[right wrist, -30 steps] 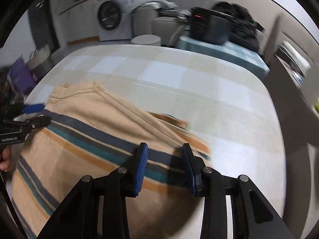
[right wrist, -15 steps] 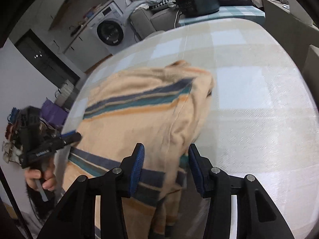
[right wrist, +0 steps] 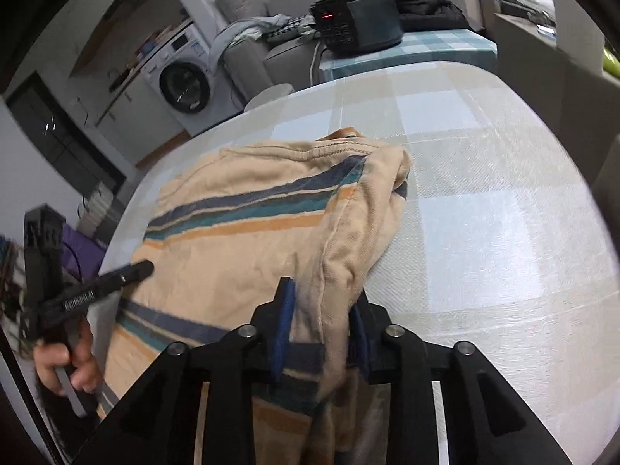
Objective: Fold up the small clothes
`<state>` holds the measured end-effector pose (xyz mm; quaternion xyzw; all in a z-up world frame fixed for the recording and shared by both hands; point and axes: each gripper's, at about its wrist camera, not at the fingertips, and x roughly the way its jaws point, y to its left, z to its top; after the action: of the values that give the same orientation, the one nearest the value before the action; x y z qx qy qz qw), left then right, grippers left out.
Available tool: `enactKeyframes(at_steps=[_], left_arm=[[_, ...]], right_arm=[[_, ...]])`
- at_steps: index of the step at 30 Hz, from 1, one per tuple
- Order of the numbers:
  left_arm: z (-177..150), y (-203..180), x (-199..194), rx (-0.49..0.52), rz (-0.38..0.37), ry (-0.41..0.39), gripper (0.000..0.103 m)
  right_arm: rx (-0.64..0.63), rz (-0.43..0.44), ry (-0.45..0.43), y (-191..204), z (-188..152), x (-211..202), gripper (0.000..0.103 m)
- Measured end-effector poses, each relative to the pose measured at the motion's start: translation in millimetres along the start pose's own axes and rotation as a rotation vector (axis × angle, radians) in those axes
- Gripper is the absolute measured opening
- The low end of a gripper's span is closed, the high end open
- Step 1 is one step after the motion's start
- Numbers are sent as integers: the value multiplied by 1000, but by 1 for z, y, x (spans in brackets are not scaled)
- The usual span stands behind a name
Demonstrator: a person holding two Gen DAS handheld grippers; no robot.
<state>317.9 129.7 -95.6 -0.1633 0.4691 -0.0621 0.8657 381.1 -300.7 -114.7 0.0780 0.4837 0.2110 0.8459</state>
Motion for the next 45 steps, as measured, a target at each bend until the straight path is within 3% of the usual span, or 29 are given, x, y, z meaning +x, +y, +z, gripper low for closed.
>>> enactKeyframes(at_steps=[2,7,10,12,14,17,20,21,22,23,25,27,28,30,32,34,38,41,45], left_arm=[[-11,9,-11,-7,10,-11,23],[-42,4,-53,-1,19,-61,24],[-58,-17,-72,46,-23,-102,24],[-67,-32,-73,109,-20,-120,34],[-77,-42,-64,155,7,-83,34],[-92,-38,-63,150,51,-41,34],[-106,-29,-81,124,76,-57,34],[-111,-29,-89,120,87,-73,34],[-116,-30,-99,121,105,-99,34],[-125,-33,-110,138,129,-133,36],[-137,-42,-125,170,155,-184,47],[-149,-50,-139,191,179,-247,75],[-155,-53,-145,188,176,-284,82],[-167,-58,-158,174,155,-350,96],[-176,-63,-166,162,138,-406,102],[-185,-69,-173,163,115,-453,102],[-193,-80,-169,176,177,-521,102],[-196,-84,-165,169,131,-519,102],[-200,-91,-160,197,145,-545,102]], right_arm=[[-56,-51,-22,-4,-12,-16,36],[-98,-160,-62,-7,-28,-42,37],[-89,-58,-108,7,-35,-58,39],[-133,-21,-87,18,-39,-51,39],[-191,-76,-45,25,-46,-37,39],[-176,-147,-27,11,-55,-36,41],[-164,-205,-69,3,-63,-58,41],[-174,-176,-93,5,-68,-70,43],[-183,-146,-112,7,-71,-79,51],[-201,-124,-140,12,-76,-90,69],[-232,-106,-207,20,-86,-106,94],[-267,-62,-297,31,-100,-124,101],[-288,-30,-318,37,-107,-130,103],[-321,15,-320,47,-117,-135,103],[-360,23,-349,59,-128,-134,103],[-393,22,-386,68,-137,-136,103],[-423,32,-400,71,-146,-133,103],[-419,35,-433,69,-153,-134,103],[-408,46,-448,67,-158,-132,103]])
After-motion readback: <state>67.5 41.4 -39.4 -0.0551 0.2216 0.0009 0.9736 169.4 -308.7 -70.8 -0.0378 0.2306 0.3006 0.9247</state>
